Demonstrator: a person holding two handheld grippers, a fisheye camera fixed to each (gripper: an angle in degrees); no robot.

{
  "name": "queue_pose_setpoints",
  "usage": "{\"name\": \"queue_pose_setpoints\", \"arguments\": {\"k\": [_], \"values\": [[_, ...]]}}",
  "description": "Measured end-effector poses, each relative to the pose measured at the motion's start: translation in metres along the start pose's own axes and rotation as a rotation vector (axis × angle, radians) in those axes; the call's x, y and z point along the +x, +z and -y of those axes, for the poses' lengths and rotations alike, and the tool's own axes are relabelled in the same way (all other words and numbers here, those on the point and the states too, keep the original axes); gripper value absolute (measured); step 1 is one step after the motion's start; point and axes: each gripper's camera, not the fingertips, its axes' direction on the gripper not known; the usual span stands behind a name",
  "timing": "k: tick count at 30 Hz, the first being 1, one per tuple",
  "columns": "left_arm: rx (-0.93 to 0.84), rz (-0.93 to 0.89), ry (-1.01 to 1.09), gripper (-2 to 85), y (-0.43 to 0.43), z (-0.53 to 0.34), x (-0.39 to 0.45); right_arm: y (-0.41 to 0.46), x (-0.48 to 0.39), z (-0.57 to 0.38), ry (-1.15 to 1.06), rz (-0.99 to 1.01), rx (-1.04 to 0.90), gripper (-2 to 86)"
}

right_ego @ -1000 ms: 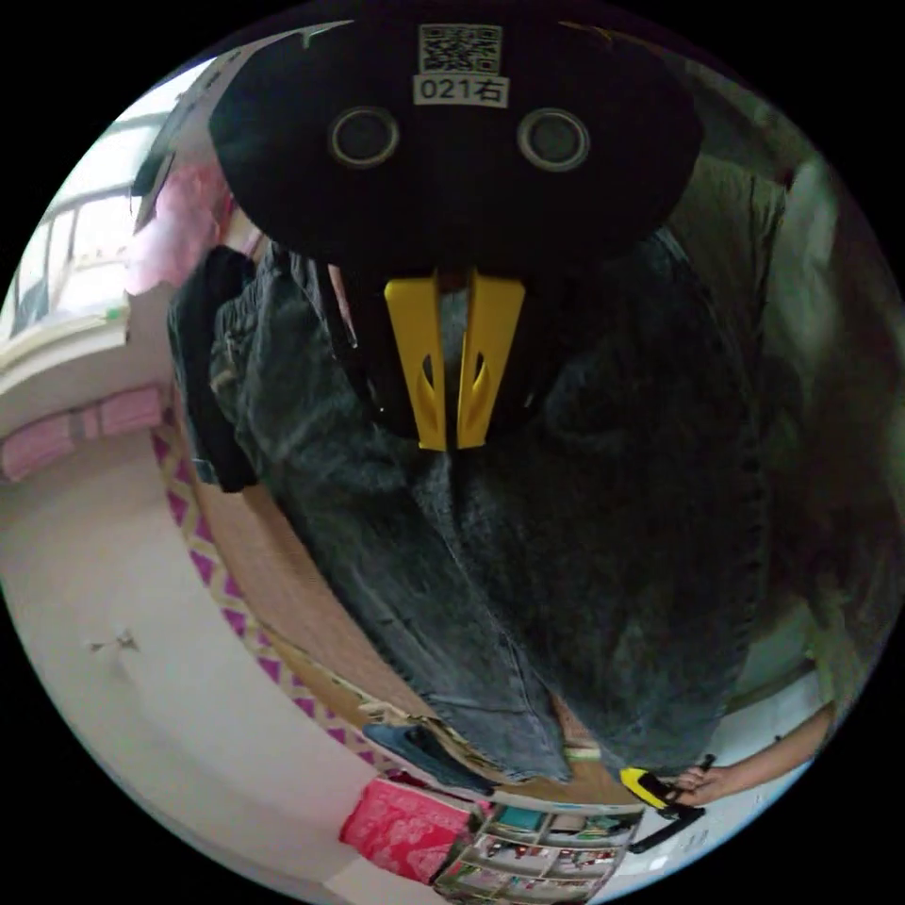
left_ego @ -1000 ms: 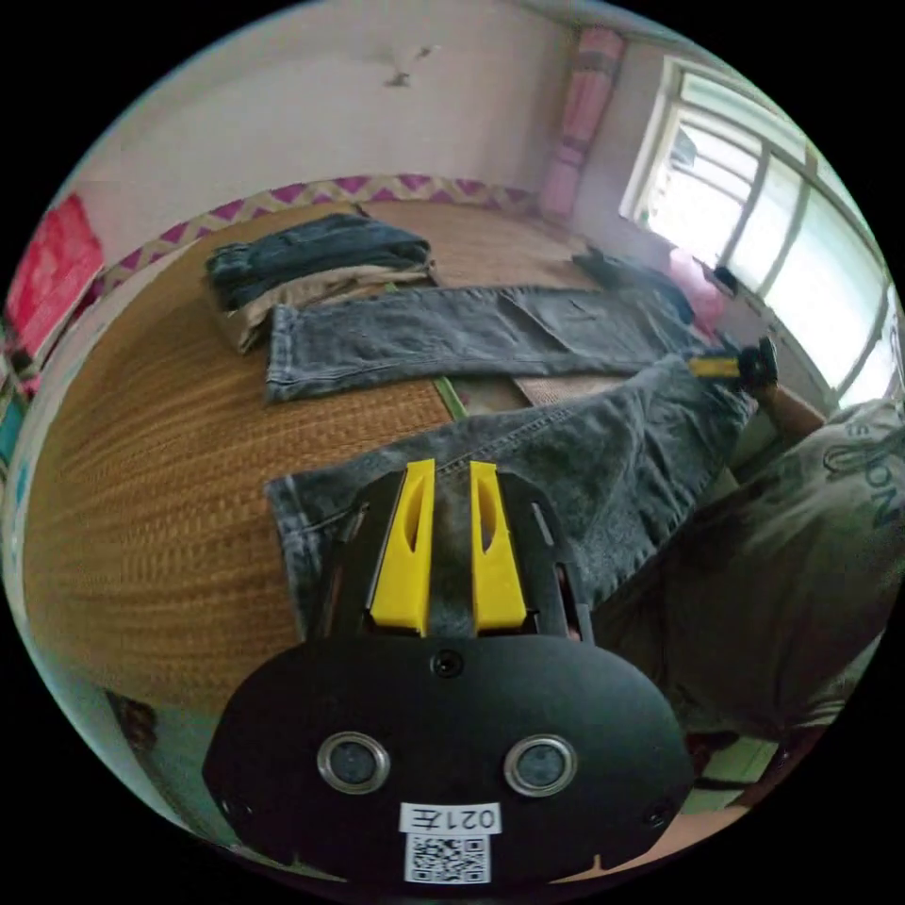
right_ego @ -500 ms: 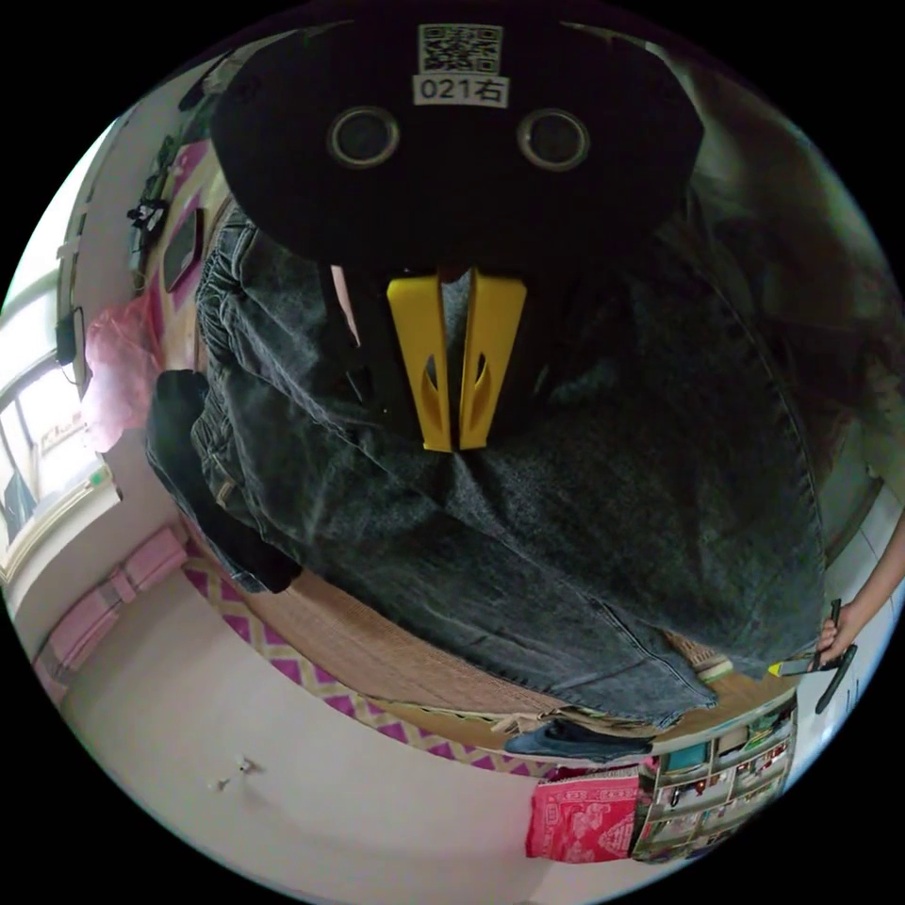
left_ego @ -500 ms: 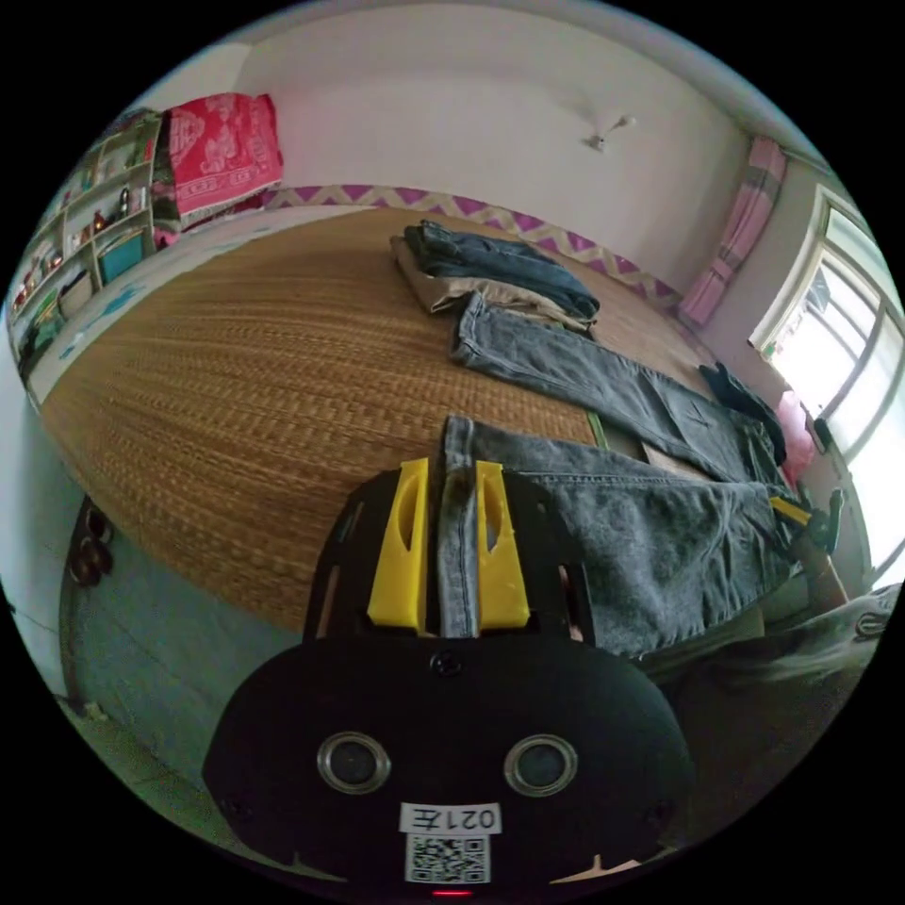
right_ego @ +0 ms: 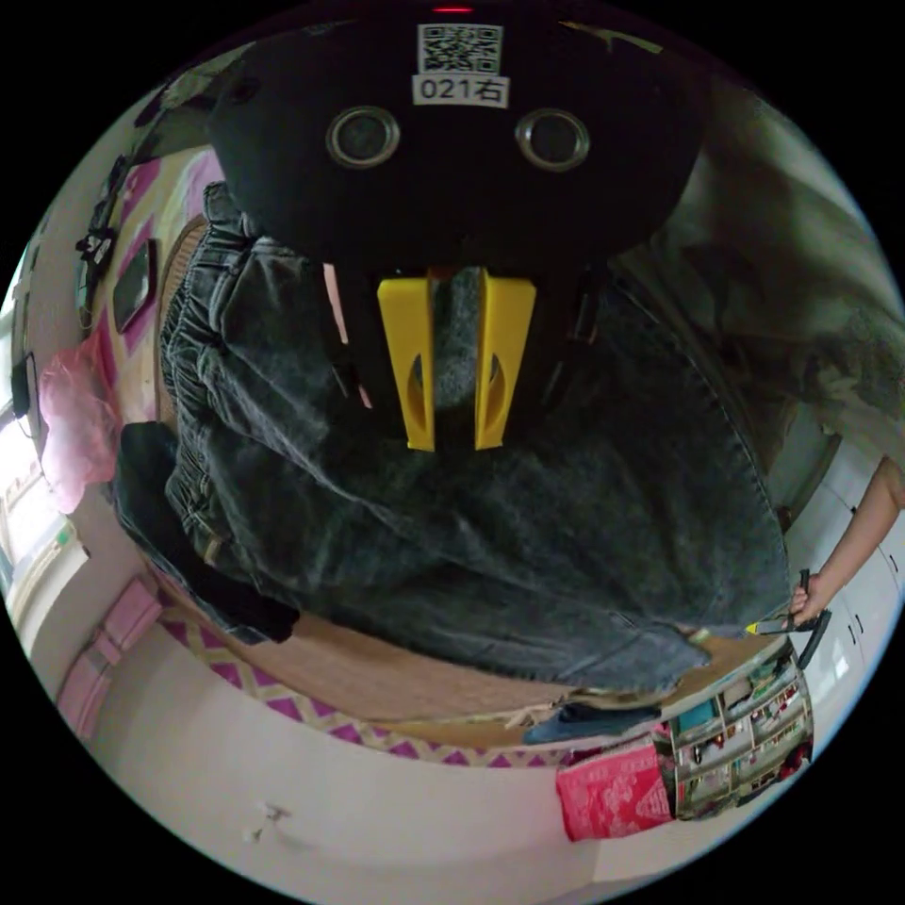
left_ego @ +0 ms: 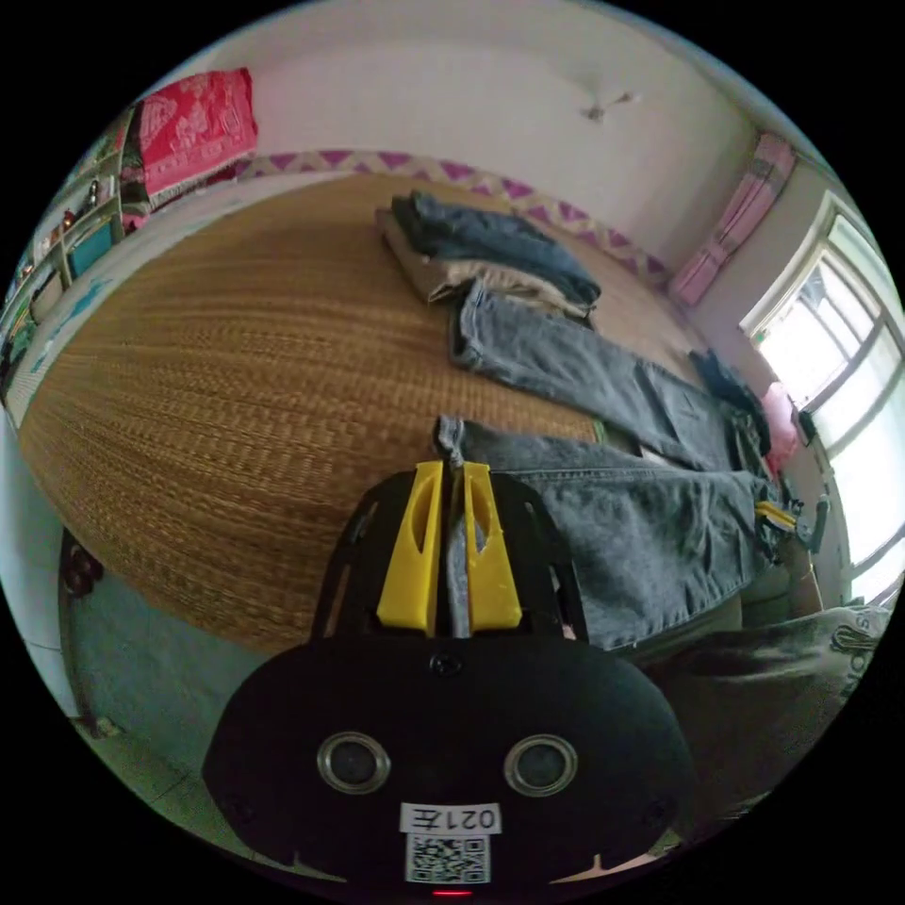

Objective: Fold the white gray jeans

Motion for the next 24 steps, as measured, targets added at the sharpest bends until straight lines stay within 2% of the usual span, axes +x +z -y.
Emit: {"name": "queue_pose_setpoints", "arguments": {"k": [5,8,11,15,19,24], "values": [[0.14,-0.044,-0.023,4.2,-0.03,-0.026,-0.011,-0.008,0.01,-0.001,-0.011,-0.028,-0.016,6.7],[0.195,-0.091,-0.041,4.5,-0.051,-0.045,-0.015,-0.03,0.032,-0.012,0.065,0.01,0.001,6.5],[0.245,-0.073,-0.057,4.8,-0.074,-0.068,-0.011,-0.072,0.073,-0.043,0.265,0.038,0.107,6.6],[0.336,-0.051,-0.211,6.9,-0.1,-0.111,-0.017,-0.122,0.139,-0.114,0.644,-0.004,0.233,8.1],[0.344,-0.092,-0.325,9.4,-0.1,-0.144,-0.023,-0.135,0.179,-0.177,0.929,0.013,0.29,9.0],[0.346,-0.2,-0.43,10.2,-0.092,-0.17,-0.023,-0.118,0.21,-0.222,1.178,0.232,0.332,10.3]]}}
